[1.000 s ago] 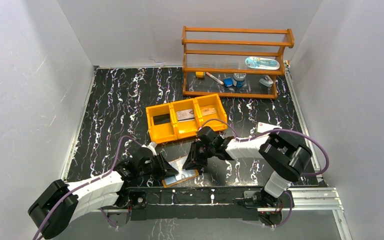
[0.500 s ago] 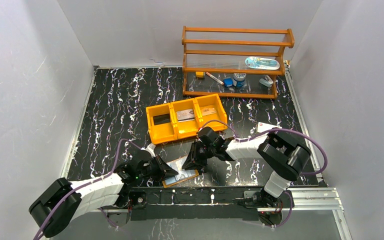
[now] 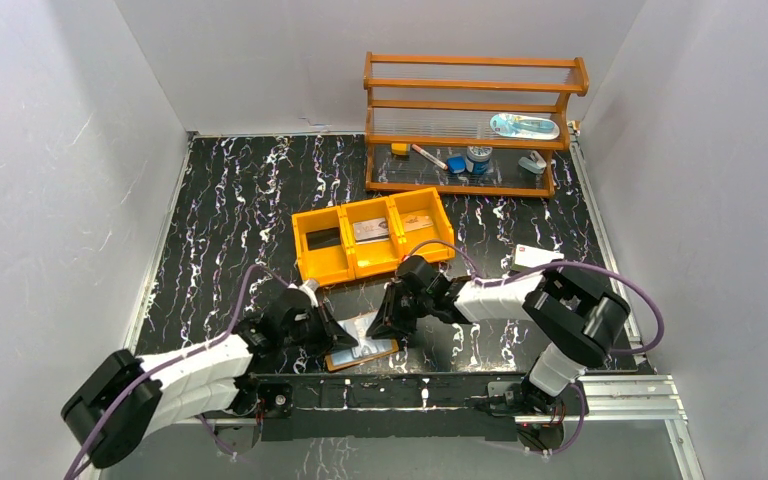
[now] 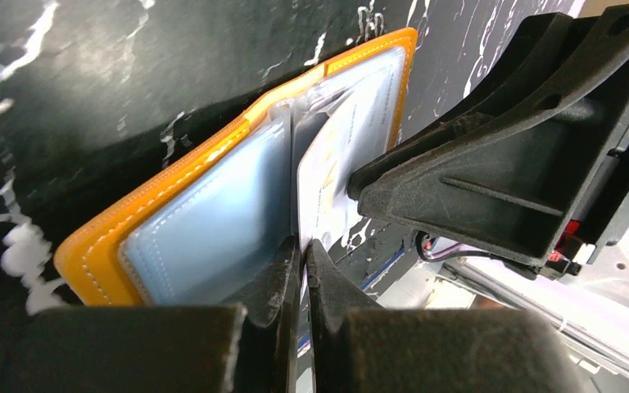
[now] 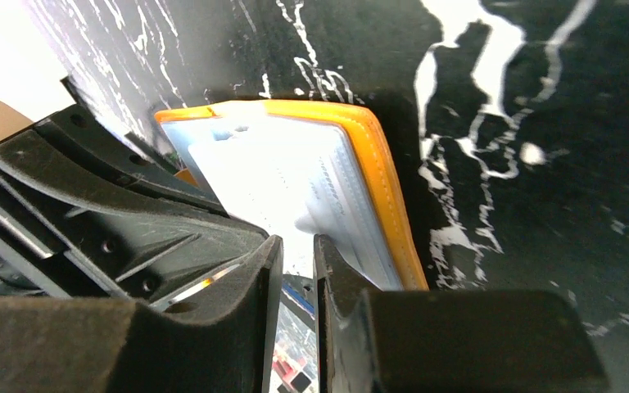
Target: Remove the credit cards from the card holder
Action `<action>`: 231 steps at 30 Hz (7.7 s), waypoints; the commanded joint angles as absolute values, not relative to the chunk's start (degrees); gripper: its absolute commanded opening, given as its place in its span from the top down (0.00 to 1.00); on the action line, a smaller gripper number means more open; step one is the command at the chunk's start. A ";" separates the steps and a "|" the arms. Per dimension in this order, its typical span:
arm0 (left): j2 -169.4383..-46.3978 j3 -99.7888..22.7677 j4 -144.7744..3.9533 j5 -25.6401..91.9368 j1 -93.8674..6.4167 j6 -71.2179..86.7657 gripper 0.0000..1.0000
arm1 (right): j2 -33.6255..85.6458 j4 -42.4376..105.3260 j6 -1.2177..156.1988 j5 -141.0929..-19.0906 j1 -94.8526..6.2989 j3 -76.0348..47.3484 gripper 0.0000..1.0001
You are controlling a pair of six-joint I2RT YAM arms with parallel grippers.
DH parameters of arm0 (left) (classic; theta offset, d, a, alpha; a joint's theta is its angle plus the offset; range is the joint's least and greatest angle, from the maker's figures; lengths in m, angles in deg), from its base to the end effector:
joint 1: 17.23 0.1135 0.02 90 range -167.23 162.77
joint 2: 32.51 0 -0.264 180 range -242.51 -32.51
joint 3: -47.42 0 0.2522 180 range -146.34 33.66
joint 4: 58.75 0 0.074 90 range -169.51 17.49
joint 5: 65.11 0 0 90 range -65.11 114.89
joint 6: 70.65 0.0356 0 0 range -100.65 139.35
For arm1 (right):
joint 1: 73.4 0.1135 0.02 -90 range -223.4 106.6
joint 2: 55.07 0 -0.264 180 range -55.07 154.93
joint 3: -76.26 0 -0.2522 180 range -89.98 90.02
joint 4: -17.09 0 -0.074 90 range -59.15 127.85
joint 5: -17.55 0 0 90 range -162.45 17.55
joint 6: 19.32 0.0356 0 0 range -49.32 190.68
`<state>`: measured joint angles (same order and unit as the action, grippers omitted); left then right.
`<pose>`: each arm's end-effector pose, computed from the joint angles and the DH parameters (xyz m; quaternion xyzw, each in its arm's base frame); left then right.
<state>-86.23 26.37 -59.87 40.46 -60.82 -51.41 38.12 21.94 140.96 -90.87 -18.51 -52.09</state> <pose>0.1137 -0.1214 0.1300 -0.1433 0.8645 -0.4570 0.1526 0.1621 0.2501 0.1318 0.0638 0.9162 0.3939 0.0369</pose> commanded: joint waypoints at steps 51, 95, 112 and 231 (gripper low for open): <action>-85.93 4.97 -84.94 40.68 -55.99 -30.88 1.00 | 30.10 27.93 131.10 -87.83 -22.25 -50.16 0.34; -86.84 10.88 -49.07 74.12 -43.86 -41.82 1.00 | 18.61 -18.14 142.57 -110.48 -33.68 -64.91 0.44; -88.21 13.68 -37.69 77.28 -43.92 -47.66 1.00 | 23.48 -30.64 148.50 -113.26 -32.26 -66.21 0.70; -79.37 -8.64 -105.87 25.68 -24.52 -8.77 0.02 | 58.17 28.45 25.69 -55.50 -22.61 -11.95 0.47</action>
